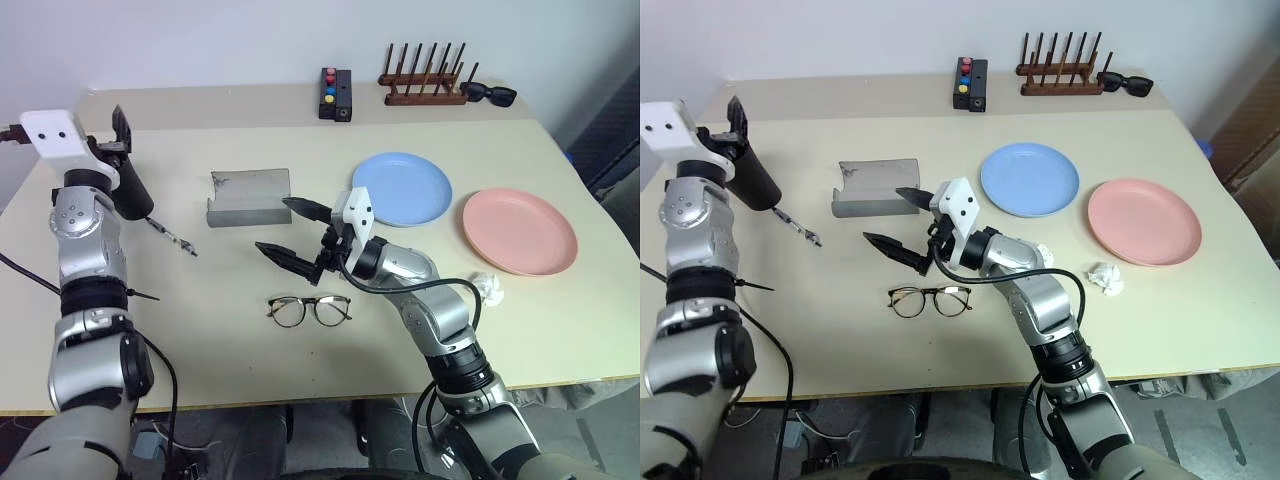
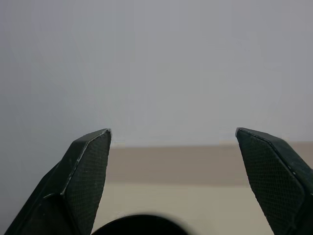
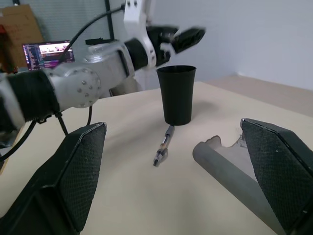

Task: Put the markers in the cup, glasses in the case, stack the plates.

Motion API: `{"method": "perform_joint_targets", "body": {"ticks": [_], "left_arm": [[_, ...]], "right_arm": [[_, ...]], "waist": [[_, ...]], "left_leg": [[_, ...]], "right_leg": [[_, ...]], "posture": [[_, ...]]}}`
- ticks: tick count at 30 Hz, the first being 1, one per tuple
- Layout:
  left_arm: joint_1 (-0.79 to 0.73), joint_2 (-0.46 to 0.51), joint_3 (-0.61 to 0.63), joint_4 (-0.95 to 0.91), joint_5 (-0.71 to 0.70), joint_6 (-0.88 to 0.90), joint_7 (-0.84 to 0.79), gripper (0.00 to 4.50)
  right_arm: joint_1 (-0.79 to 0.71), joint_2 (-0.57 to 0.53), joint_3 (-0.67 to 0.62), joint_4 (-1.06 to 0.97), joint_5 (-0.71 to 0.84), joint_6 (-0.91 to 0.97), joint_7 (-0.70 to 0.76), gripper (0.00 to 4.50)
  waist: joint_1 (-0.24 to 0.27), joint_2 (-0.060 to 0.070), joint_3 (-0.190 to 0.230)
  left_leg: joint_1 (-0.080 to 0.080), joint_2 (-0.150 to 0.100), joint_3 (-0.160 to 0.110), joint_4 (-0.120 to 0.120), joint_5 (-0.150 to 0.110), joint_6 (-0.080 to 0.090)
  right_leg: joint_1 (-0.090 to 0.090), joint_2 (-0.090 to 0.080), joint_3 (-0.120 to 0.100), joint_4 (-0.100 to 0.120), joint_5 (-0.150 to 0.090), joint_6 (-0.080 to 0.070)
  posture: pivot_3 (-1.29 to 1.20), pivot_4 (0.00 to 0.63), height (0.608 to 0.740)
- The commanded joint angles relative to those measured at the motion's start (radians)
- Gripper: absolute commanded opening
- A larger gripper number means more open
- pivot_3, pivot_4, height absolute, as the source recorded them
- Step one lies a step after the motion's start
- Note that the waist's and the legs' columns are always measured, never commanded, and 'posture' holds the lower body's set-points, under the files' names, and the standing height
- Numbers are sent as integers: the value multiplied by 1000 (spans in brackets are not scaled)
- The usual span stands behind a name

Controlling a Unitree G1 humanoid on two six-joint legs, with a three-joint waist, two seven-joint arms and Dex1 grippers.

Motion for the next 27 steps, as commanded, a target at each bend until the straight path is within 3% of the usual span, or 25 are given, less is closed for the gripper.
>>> {"method": "perform_joint_targets", "body": {"ticks": [1, 6, 12, 19, 27], "left_arm": [[106, -21, -24, -344, -7, 239, 67, 4156], [242, -101, -11, -633, -7, 580, 214, 4156], [274, -236, 13, -753, -8, 911, 364, 4156], [118, -364, 129, -608, 25, 1156, 554, 4156], [-43, -338, 227, -273, 58, 1098, 655, 4156]], "right_arm": [[0, 6, -15, -45, 18, -13, -5, 4500], [9, -2, -16, -50, 21, -11, -2, 4500], [2, -1, -13, -39, 24, -12, 7, 4500], [-6, 1, -8, -27, 24, -11, 14, 4500], [-2, 0, -11, -27, 16, -17, 7, 4500]], "waist": [[-2, 0, 0], [-13, 0, 0], [-16, 0, 0], [-17, 0, 0], [-18, 0, 0]], "left_leg": [[0, 0, 0, 0, 0, 0], [1, 0, -1, 0, 0, 0], [1, 0, -1, 1, 0, 0], [1, 0, -1, 1, 0, 0], [1, 0, -1, 1, 1, -1]], "right_leg": [[0, 0, 0, 0, 0, 0], [0, 1, 0, 2, 0, 0], [0, 1, 0, 3, 0, 0], [0, 1, 0, 2, 0, 0], [0, 1, 0, 2, 0, 0]], "posture": [[0, 150, 739], [0, 150, 739], [0, 150, 739], [0, 150, 739], [0, 150, 739]]}}
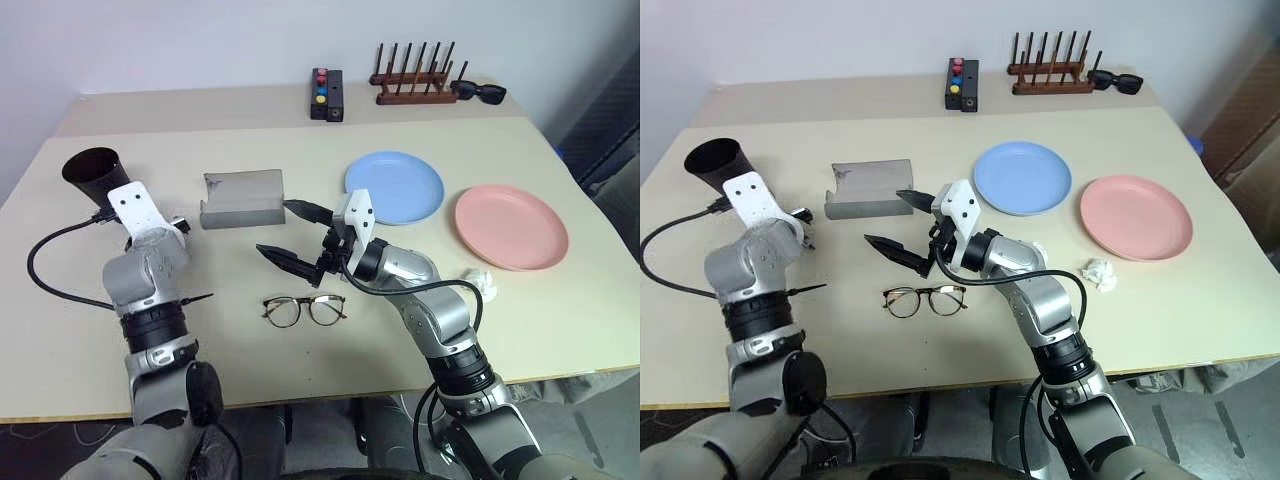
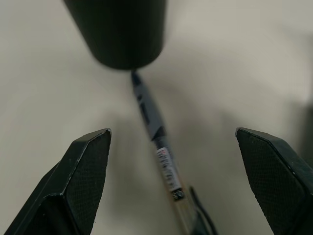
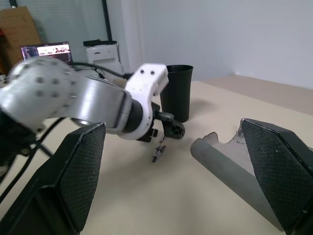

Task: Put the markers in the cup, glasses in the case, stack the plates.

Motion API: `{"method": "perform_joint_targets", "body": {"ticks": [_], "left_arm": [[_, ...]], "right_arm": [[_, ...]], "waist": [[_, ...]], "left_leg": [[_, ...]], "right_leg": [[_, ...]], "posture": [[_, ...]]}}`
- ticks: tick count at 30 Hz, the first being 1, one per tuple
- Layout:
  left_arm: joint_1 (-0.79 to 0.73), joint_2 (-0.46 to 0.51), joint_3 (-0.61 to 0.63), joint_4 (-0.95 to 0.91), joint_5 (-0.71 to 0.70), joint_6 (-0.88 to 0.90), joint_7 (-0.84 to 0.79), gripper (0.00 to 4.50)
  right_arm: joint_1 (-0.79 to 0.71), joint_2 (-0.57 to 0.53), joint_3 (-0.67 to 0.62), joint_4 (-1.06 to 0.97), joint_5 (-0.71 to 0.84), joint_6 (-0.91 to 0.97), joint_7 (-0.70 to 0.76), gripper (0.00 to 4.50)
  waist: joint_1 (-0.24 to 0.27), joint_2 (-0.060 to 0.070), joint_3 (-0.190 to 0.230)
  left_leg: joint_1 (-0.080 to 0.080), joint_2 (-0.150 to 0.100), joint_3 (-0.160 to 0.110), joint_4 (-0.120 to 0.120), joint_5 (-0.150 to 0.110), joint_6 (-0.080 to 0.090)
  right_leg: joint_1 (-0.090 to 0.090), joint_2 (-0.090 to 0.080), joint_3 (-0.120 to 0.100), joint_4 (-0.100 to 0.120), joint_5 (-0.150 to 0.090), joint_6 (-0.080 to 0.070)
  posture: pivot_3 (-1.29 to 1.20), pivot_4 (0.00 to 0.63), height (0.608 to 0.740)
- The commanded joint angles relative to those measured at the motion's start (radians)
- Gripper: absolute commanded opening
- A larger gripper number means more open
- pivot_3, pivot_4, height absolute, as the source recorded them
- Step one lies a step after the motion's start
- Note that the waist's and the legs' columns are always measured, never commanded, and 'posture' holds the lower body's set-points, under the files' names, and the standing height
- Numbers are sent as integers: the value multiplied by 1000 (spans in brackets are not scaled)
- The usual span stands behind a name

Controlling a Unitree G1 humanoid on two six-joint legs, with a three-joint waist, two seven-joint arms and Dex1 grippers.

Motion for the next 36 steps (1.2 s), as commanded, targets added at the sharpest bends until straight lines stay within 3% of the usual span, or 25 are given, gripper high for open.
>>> {"method": "perform_joint_targets", "body": {"ticks": [1, 6, 7, 9, 16, 21, 26, 31, 36], "left_arm": [[-65, 31, 49, 112, 17, -50, 50, 4156], [-147, 58, 138, 276, -11, -98, 125, 4156], [-156, 61, 156, 295, -17, -97, 141, 3926], [-167, 63, 178, 316, -24, -94, 165, 3353], [-163, 49, 192, 278, -34, -66, 219, 23], [-146, 47, 155, 210, -44, -50, 193, 23], [7, 63, -66, -80, -120, -102, -152, 23], [119, 146, -198, -229, -92, -358, -400, 23], [48, 227, -153, -133, 30, -756, -353, 23]], "right_arm": [[-11, 6, -10, -24, 6, -18, -4, 4500], [-10, 4, -12, -25, 5, -21, -9, 4500], [-10, 3, -12, -26, 5, -21, -9, 4500], [-9, 2, -12, -27, 6, -20, -9, 4500], [-7, 0, -10, -28, 8, -16, -5, 4500], [-9, 0, -8, -25, 9, -15, -2, 4500], [-8, 2, -6, -25, 9, -16, -2, 4500], [-8, 7, -2, -21, 10, -19, 0, 4500], [-16, 13, 1, -9, 9, -23, 9, 4500]], "waist": [[0, 0, 0], [-3, 0, 0], [-3, 0, 0], [-5, 0, 0], [-4, 0, 0], [-4, 0, 0], [-4, 0, 0], [0, 0, 0], [-2, 0, 0]], "left_leg": [[0, 0, 0, 0, 0, 0], [0, 0, 0, 0, 1, -1], [0, 0, 0, 0, 1, -1], [1, 0, 0, -1, 1, -1], [1, 0, 0, -1, 1, -2], [1, 0, 0, -1, 1, -2], [0, 0, 0, -1, 1, -3], [-1, 0, 0, -1, 2, -4], [0, 0, 0, -2, 2, -4]], "right_leg": [[0, 0, 0, 0, 0, 0], [0, 0, 0, -1, 0, 0], [0, 0, 0, -1, 0, 0], [0, 0, 0, 0, 0, 0], [0, 0, 0, 0, 0, 0], [0, 0, 0, 0, 0, 0], [0, 0, 0, -1, 0, 0], [0, 0, 0, -1, 0, 0], [-1, 0, 0, -2, 0, -1]], "posture": [[0, 150, 739], [0, 150, 739], [0, 150, 739], [0, 150, 739], [0, 150, 739], [0, 150, 739], [0, 150, 739], [0, 150, 739], [0, 150, 739]]}}
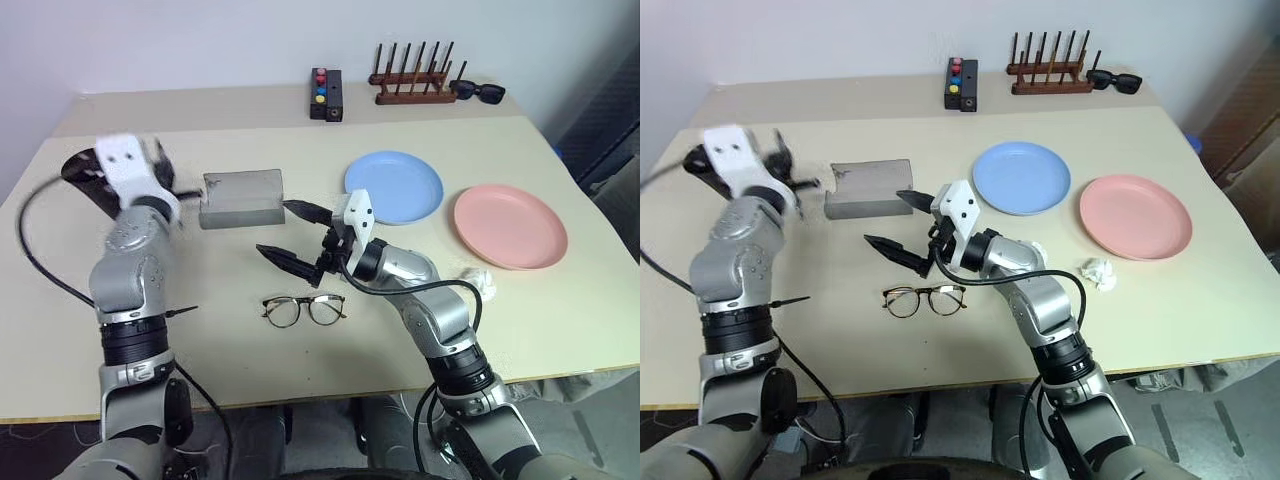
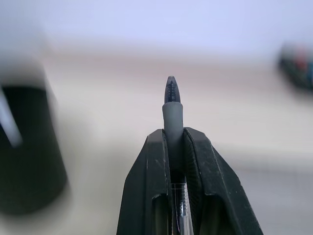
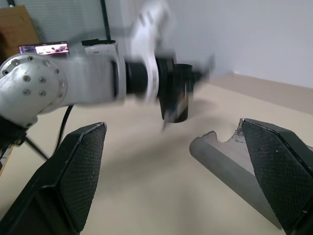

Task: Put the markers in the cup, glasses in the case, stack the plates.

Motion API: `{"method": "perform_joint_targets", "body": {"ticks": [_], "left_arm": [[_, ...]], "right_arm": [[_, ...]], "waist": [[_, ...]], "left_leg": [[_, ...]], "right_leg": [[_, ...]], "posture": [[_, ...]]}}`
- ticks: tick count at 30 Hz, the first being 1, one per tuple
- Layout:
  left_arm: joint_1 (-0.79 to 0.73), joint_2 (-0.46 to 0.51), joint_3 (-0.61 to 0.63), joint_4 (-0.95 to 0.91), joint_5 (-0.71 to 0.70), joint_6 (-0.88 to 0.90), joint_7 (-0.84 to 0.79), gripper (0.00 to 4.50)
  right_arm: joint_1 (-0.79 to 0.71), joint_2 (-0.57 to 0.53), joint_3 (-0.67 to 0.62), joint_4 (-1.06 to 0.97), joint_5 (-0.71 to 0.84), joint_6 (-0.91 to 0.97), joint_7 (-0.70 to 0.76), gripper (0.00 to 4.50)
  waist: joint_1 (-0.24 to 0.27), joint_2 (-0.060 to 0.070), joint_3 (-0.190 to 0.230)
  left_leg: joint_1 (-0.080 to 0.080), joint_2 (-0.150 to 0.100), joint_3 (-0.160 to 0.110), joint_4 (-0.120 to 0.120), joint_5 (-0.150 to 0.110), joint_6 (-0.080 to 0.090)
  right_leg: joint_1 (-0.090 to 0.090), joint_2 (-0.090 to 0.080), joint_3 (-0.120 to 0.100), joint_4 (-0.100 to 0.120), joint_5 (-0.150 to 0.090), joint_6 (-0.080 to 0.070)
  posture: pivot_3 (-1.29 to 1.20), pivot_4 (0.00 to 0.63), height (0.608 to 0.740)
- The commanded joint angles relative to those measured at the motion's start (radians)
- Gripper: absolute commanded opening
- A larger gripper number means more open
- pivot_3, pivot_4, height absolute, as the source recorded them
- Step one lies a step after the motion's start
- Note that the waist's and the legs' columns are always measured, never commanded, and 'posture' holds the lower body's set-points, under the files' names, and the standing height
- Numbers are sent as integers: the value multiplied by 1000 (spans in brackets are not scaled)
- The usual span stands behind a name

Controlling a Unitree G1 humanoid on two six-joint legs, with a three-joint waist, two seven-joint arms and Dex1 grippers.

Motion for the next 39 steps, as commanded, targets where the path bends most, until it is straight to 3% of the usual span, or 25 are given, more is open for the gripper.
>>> {"method": "perform_joint_targets", "body": {"ticks": [1, 11, 20, 37, 39], "left_arm": [[-78, 70, 48, 66, 86, -265, 42, 23], [-250, 222, 62, 597, 161, -693, 49, 23], [-346, 264, 47, 955, 161, -931, 39, 23], [-344, 271, 29, 1124, 159, -1010, 44, 23], [-340, 268, 31, 1120, 156, -1008, 44, 924]], "right_arm": [[-16, 14, 0, -12, 11, -23, 10, 4500], [-23, 19, -1, -8, 6, -31, 14, 4500], [-21, 36, -27, -40, 52, -19, 3, 4500], [-14, 30, -29, -62, 88, 7, -3, 4500], [-15, 30, -29, -61, 88, 9, -2, 4500]], "waist": [[1, 0, 0], [4, 0, 0], [3, 0, 0], [0, 0, 0], [0, 0, 0]], "left_leg": [[0, 0, 0, 0, 0, 0], [0, 0, 0, 0, 0, 0], [0, 0, 0, 0, 0, 0], [0, 0, 0, 0, 0, 0], [0, 0, 0, 0, 0, 0]], "right_leg": [[0, 0, 0, 0, 0, 0], [0, 0, 0, -1, 0, 1], [0, 0, 0, 0, 0, 1], [0, 0, -1, 0, 0, 1], [0, 0, -1, 0, 0, 1]], "posture": [[0, 150, 739], [0, 150, 739], [0, 150, 739], [0, 150, 739], [0, 150, 739]]}}
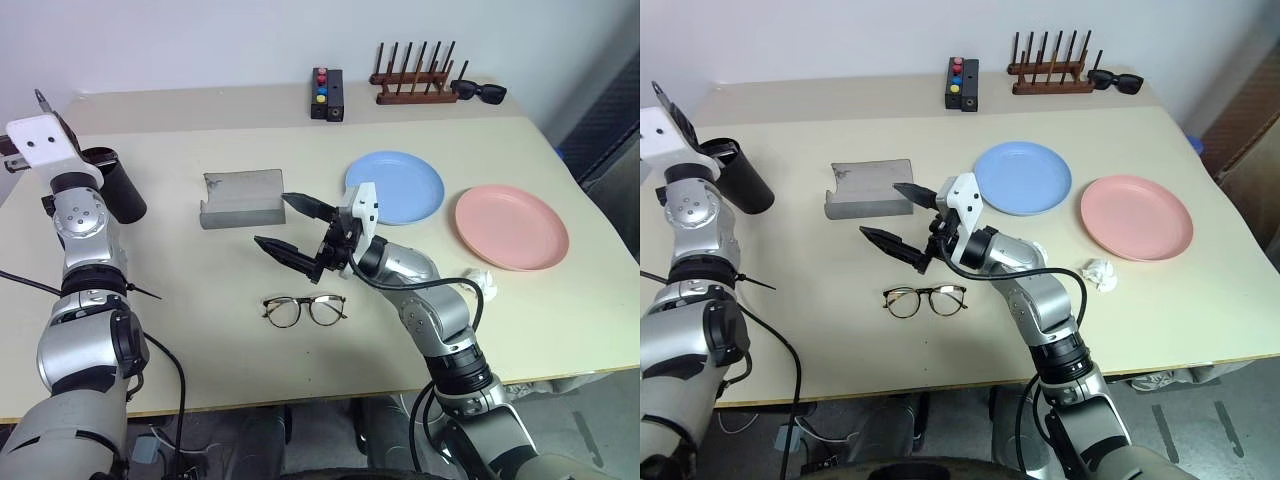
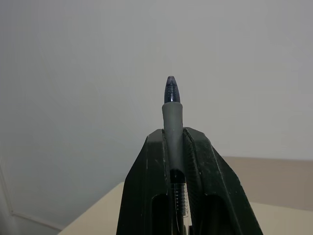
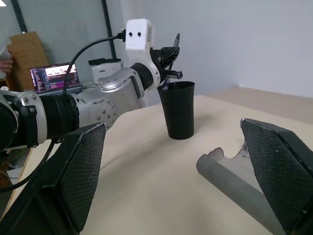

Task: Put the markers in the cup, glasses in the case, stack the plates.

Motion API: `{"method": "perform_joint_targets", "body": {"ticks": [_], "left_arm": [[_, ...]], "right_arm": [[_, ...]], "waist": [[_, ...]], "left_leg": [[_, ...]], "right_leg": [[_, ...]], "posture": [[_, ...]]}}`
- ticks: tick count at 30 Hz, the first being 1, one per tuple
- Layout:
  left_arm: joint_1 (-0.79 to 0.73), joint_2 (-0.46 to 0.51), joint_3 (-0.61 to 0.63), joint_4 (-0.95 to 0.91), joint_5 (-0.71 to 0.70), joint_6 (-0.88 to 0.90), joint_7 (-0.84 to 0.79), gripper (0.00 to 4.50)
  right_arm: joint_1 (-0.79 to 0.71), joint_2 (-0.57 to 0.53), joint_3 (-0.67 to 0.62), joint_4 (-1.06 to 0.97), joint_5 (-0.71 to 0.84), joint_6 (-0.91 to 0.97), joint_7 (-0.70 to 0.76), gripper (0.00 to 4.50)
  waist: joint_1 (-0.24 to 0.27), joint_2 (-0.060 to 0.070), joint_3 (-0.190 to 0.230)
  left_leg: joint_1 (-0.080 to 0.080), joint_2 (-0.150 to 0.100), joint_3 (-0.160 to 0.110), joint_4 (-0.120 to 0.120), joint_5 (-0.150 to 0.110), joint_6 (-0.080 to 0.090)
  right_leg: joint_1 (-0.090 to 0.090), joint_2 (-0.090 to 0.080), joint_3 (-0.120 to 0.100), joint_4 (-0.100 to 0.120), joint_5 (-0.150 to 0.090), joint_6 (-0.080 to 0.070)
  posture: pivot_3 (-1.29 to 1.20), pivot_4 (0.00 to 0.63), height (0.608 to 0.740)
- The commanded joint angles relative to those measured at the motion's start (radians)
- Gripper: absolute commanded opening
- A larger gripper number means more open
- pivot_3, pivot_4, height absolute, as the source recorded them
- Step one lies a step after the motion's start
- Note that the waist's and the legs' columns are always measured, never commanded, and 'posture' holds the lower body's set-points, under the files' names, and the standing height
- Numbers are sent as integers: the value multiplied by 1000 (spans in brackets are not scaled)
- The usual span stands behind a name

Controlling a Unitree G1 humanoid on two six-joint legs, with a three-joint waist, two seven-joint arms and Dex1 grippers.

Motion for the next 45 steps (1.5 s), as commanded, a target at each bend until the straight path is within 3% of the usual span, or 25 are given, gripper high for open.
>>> {"method": "perform_joint_targets", "body": {"ticks": [1, 5, 10, 14, 18, 22, 28, 34, 45], "left_arm": [[-16, 20, -1, -16, -6, -14, 3, 1330], [-11, 17, -2, -22, -5, -11, 9, 3306], [-7, 10, -1, -37, -13, -6, 7, 3306], [-16, -2, -6, -88, -51, 3, -89, 3306], [-17, -31, -34, -234, -172, 134, -405, 3306], [16, -8, -108, -378, -220, 354, -646, 4478], [104, 72, -307, -478, -148, 556, -985, 4478], [104, 108, -435, -420, -86, 610, -1221, 4478], [-40, 58, -522, -99, 47, 570, -1334, 4478]], "right_arm": [[-12, 8, -7, -47, 20, -4, 1, 4500], [-13, 8, -7, -48, 21, -1, 3, 4500], [-13, 8, -7, -48, 21, 2, 5, 4500], [-13, 5, -6, -47, 16, 5, 1, 4500], [-11, -4, -5, -36, 0, 0, -4, 4500], [-13, -13, -10, -25, -8, -7, -4, 4500], [-13, -15, -3, -18, -13, -11, 0, 4500], [-10, -16, -2, -17, -20, -14, 0, 4500], [-3, -15, -9, -24, -36, -22, -18, 4500]], "waist": [[0, 0, 0], [0, 0, 0], [0, 0, 0], [0, 0, 0], [3, 0, 0], [-2, 0, 0], [-20, 0, 0], [-20, 0, 0], [-9, 0, 0]], "left_leg": [[0, 0, 0, 0, 0, 0], [0, 0, 0, 0, 0, 0], [0, 0, 0, 0, 0, 0], [0, 0, 0, 0, 0, 0], [-1, 0, 0, 0, 0, 0], [-1, 0, 0, 0, 0, 0], [1, 0, 0, -2, 0, 0], [0, 0, 0, -2, 0, 0], [0, 0, 0, -2, 0, 1]], "right_leg": [[0, 0, 0, 0, 0, 0], [0, 0, 0, 0, 0, 0], [0, 0, 0, 0, 0, 0], [0, 0, 0, 0, 0, 0], [0, 0, 0, 0, 0, 0], [0, 0, 0, 0, 0, 0], [0, 0, 0, 1, 0, 0], [-1, 1, 0, 1, 0, 0], [-1, 0, 0, 1, 0, 0]], "posture": [[0, 150, 739], [0, 150, 739], [0, 150, 739], [0, 150, 739], [0, 150, 739], [0, 150, 739], [0, 150, 739], [0, 150, 739], [0, 150, 739]]}}
